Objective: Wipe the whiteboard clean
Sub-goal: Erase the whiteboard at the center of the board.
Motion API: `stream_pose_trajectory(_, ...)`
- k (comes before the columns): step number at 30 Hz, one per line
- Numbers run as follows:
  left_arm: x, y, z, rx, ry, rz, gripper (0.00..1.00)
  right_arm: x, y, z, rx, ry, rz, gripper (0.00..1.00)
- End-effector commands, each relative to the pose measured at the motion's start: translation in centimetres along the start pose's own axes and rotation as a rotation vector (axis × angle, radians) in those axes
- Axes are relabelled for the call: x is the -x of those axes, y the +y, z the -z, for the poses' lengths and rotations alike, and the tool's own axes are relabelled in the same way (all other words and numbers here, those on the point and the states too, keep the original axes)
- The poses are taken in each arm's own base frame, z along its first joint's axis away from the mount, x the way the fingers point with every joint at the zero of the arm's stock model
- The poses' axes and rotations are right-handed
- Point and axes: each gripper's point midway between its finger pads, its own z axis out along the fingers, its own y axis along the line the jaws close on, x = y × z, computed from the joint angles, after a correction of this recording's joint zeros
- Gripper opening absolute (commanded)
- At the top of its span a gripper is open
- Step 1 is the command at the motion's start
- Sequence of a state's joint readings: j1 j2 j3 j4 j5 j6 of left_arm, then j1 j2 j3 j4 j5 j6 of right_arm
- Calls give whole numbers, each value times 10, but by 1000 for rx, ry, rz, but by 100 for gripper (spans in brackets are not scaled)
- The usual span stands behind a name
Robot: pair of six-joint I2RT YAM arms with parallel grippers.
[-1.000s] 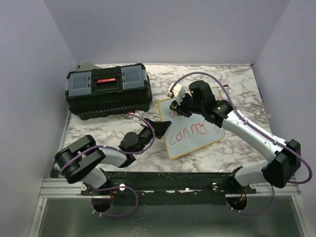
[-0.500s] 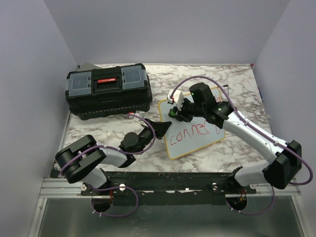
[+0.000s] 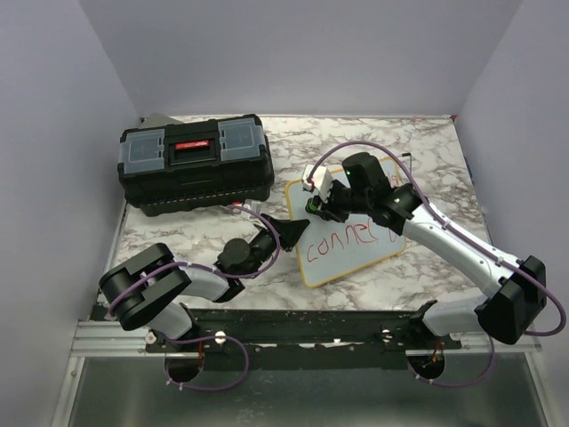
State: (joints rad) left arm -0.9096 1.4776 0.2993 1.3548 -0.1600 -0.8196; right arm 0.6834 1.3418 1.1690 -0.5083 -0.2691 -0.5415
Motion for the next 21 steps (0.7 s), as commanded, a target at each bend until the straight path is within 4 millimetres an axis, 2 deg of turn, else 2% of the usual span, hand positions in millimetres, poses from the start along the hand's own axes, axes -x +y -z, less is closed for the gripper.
stream_pose_trajectory(1, -23, -2, 5, -31, 103, -83, 0, 0, -25, 6, -149, 10, -28, 1)
stream_pose_trajectory(3, -24, -2, 4, -30, 105, -82, 0, -2, -14, 4, -87, 12, 0, 1)
stream_pose_trajectory(5, -24, -3, 4, -31, 106, -80, 0, -2, 14, 5, 58, -9, 34, 1)
stream_pose_trajectory(7, -24, -3, 3, -27, 106, -80, 0, -2, 31, 5, 139, -25, 58, 1)
stream_pose_trajectory(10, -23, -1, 3, -16, 106, -79, 0, -4, 26, 4, 96, -16, 57, 1)
stream_pose_trajectory(13, -22, -2, 3, -14, 102, -69, 0, -2, -12, 4, -122, -9, 6, 1)
stream_pose_trajectory(15, -22, -2, 3, -11, 101, -62, 0, 0, -23, 6, -176, -5, -6, 1)
stream_pose_trajectory(18, -24, 0, 3, -2, 103, -55, 0, 1, -13, 6, -117, -8, 7, 1)
stream_pose_trajectory(21, -24, 1, 3, 4, 102, -53, 0, -2, 24, 7, 91, -20, 80, 1)
